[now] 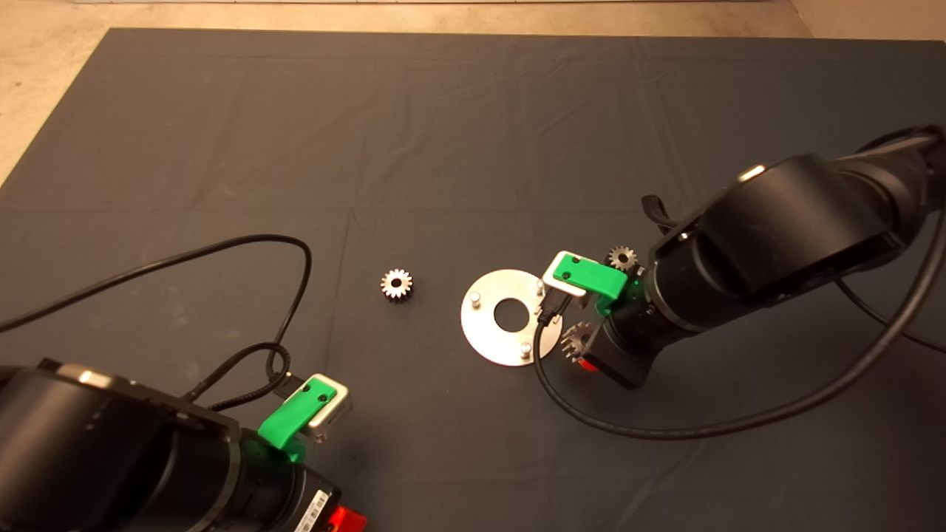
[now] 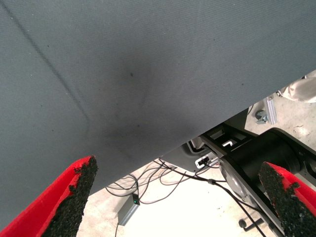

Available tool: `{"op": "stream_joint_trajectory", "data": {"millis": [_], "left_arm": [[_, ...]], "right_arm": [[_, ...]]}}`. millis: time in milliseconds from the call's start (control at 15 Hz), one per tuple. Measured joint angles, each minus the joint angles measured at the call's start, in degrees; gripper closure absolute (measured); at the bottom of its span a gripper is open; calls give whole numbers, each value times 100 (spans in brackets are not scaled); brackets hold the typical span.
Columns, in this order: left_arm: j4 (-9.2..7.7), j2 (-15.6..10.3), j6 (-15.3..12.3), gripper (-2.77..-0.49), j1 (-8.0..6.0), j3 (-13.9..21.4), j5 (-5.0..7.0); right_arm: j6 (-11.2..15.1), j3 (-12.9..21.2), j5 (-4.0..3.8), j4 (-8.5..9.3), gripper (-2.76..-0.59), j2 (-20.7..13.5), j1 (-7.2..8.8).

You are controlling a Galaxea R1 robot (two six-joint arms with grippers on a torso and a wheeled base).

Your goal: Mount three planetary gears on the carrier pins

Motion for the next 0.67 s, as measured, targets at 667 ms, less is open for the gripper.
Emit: {"op": "stream_joint_trajectory", "data": {"millis": [667], "left_arm": [[0,-2,0,-236,-1,0,0]], "right_arm": [[-5,-543,-5,5,-81,414,-265]]}}
